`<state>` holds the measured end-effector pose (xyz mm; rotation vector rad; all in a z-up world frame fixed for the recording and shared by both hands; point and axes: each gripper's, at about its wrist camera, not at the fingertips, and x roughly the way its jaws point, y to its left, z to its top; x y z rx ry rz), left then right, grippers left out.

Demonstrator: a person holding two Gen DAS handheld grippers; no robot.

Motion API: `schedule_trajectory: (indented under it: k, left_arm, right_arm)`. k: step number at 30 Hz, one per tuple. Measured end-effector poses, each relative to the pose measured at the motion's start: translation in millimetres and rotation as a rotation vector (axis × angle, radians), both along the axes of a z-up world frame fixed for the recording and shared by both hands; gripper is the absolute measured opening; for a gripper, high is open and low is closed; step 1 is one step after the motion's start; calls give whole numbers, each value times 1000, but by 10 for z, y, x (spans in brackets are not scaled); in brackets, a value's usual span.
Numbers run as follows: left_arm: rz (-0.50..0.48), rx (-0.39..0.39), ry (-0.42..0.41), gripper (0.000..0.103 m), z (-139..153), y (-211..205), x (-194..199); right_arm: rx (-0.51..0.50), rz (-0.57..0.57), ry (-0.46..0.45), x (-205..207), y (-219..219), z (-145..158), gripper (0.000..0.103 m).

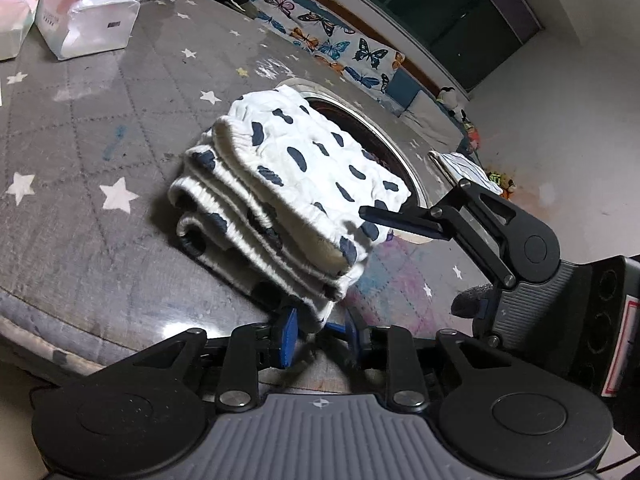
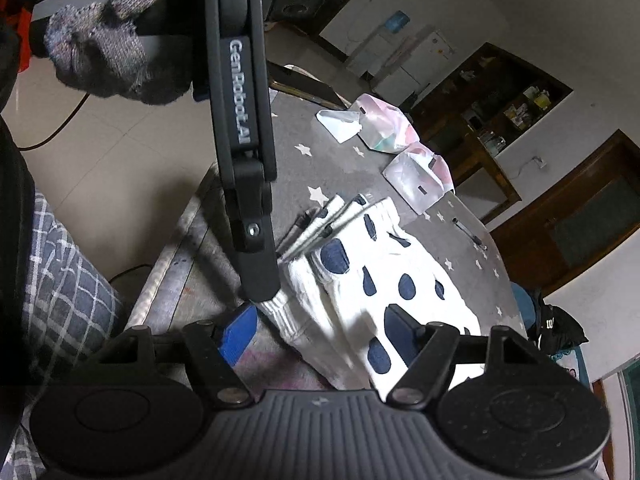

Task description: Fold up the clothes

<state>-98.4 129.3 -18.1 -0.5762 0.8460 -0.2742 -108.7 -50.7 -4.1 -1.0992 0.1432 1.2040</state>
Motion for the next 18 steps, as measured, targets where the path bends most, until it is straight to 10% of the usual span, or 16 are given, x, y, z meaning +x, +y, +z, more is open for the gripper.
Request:
schedule_trajectory:
  k: [10,18]
  left_arm:
    - [-10,-14,-88,4,271,88,97]
    - [-9,-42,-103,15,355,220,4]
  right_arm:
    - [15,10,-79,-45,94,-72,70]
    - [85,-79,-6,118,246,40,33]
